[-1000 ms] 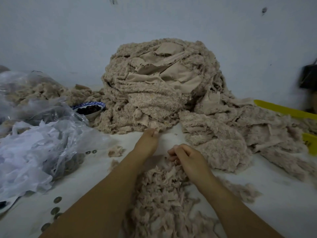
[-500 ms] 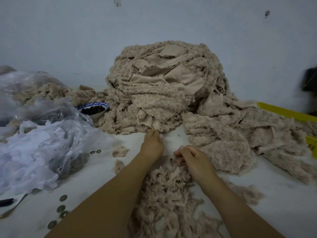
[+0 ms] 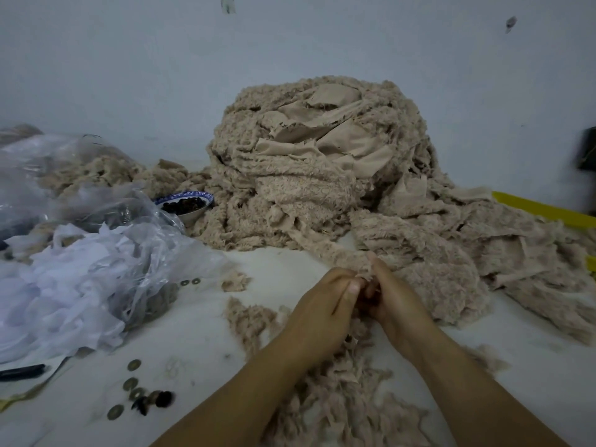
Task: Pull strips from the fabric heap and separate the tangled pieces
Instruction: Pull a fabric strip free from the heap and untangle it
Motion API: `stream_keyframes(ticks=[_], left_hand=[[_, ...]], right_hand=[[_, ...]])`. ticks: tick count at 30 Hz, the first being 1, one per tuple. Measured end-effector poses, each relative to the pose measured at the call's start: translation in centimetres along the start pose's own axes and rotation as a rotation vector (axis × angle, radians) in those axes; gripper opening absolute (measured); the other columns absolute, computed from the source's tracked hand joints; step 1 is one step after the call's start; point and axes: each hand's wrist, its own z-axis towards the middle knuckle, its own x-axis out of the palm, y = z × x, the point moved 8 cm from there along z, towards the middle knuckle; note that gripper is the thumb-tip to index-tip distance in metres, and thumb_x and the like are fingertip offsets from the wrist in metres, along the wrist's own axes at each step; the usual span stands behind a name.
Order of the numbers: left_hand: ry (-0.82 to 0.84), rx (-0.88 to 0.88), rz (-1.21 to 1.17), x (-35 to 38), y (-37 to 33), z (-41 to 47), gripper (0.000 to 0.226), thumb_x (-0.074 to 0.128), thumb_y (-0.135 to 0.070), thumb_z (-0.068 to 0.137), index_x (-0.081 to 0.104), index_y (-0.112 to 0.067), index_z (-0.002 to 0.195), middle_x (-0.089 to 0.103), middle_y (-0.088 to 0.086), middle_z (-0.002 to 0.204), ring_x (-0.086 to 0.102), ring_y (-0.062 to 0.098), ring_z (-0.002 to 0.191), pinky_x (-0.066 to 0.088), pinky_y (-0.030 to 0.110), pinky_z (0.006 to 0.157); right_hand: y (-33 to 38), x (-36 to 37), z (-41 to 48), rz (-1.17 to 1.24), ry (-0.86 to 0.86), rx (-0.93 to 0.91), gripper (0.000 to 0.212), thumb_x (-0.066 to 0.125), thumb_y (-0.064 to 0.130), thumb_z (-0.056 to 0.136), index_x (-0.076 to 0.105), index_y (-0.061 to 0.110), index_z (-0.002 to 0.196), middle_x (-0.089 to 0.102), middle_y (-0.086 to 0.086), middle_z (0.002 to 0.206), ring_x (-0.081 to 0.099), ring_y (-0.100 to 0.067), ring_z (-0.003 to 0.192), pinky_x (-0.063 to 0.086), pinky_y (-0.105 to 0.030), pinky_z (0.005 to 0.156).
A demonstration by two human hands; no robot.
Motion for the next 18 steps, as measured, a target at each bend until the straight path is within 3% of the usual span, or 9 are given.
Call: stream_keyframes(ticks=[3, 5, 7, 9, 11, 13, 16, 18], left_hand=[[-0.006, -0.046, -0.043, 0.5, 0.9, -0.6, 0.038, 0.031, -0.029, 0.11, 0.061, -0.018, 0.13, 0.049, -0.011, 0.129, 0.051, -0.002, 0.114, 0.043, 0.022, 0.1], [-0.016, -0.094, -0.117, 0.8, 1.1, -0.8, 0.038, 0.032, -0.027, 0.11, 0.059, -0.018, 0.134, 0.047, -0.013, 0.131, 0.047, -0.01, 0.115, 0.04, 0.017, 0.104], [-0.011, -0.194, -0.254, 1.5, 1.2, -1.1, 0.037, 0.031, -0.03, 0.11, 0.057, -0.022, 0.135, 0.047, -0.014, 0.134, 0.044, -0.016, 0.117, 0.037, 0.018, 0.109], [-0.003, -0.332, -0.455, 2.4, 1.6, -1.9, 0.035, 0.033, -0.037, 0.109, 0.062, -0.035, 0.127, 0.054, -0.019, 0.134, 0.049, -0.013, 0.12, 0.038, 0.02, 0.109], [0.011, -0.492, -0.725, 3.0, 2.0, -2.8, 0.035, 0.041, -0.043, 0.106, 0.076, -0.041, 0.104, 0.069, -0.02, 0.12, 0.063, -0.004, 0.112, 0.046, 0.021, 0.1], [-0.001, -0.546, -0.794, 2.5, 2.3, -2.6, 0.034, 0.053, -0.043, 0.099, 0.081, -0.027, 0.091, 0.077, -0.008, 0.104, 0.071, 0.008, 0.101, 0.053, 0.024, 0.091], [-0.165, -0.643, -0.862, 0.4, 3.5, -0.7, 0.042, 0.056, -0.044, 0.097, 0.076, -0.008, 0.087, 0.077, 0.004, 0.083, 0.074, 0.018, 0.08, 0.059, 0.029, 0.071], [-0.203, -0.686, -0.872, -0.5, 4.1, 0.8, 0.045, 0.055, -0.049, 0.099, 0.074, -0.009, 0.089, 0.074, 0.004, 0.076, 0.07, 0.017, 0.071, 0.057, 0.032, 0.07]], right_hand=[[0.1, 1.0, -0.2, -0.182, 0.107, -0.039, 0.06, 0.064, 0.066, 0.081, 0.065, 0.007, 0.088, 0.073, -0.005, 0.084, 0.073, -0.02, 0.088, 0.059, -0.037, 0.078], [0.2, 0.9, -0.3, -0.301, 0.068, -0.063, 0.041, 0.06, 0.051, 0.092, 0.067, 0.011, 0.097, 0.074, -0.007, 0.093, 0.072, -0.019, 0.091, 0.057, -0.04, 0.082], [0.3, 0.3, -0.5, -0.277, 0.002, -0.047, 0.025, 0.056, 0.031, 0.095, 0.062, 0.013, 0.078, 0.068, -0.005, 0.078, 0.067, -0.014, 0.072, 0.054, -0.034, 0.068], [0.4, -0.1, -0.6, -0.247, -0.029, -0.04, 0.029, 0.055, 0.023, 0.091, 0.056, 0.021, 0.062, 0.058, -0.002, 0.066, 0.056, -0.013, 0.062, 0.045, -0.031, 0.06], [0.8, -0.2, -0.7, -0.242, -0.055, -0.067, 0.032, 0.058, 0.023, 0.087, 0.054, 0.027, 0.056, 0.053, -0.002, 0.064, 0.051, -0.017, 0.064, 0.041, -0.033, 0.063], [1.7, -0.3, -1.1, -0.205, -0.089, -0.121, 0.031, 0.059, 0.024, 0.084, 0.051, 0.027, 0.055, 0.048, -0.003, 0.064, 0.046, -0.019, 0.066, 0.037, -0.036, 0.065], [3.2, 0.7, -1.7, -0.323, -0.052, -0.284, 0.039, 0.056, 0.022, 0.092, 0.051, 0.025, 0.054, 0.048, 0.011, 0.057, 0.046, -0.007, 0.054, 0.04, -0.021, 0.054], [3.9, 2.6, -2.6, -0.48, 0.045, -0.415, 0.038, 0.058, 0.022, 0.096, 0.052, 0.015, 0.059, 0.057, 0.015, 0.065, 0.049, -0.002, 0.055, 0.04, -0.013, 0.05]])
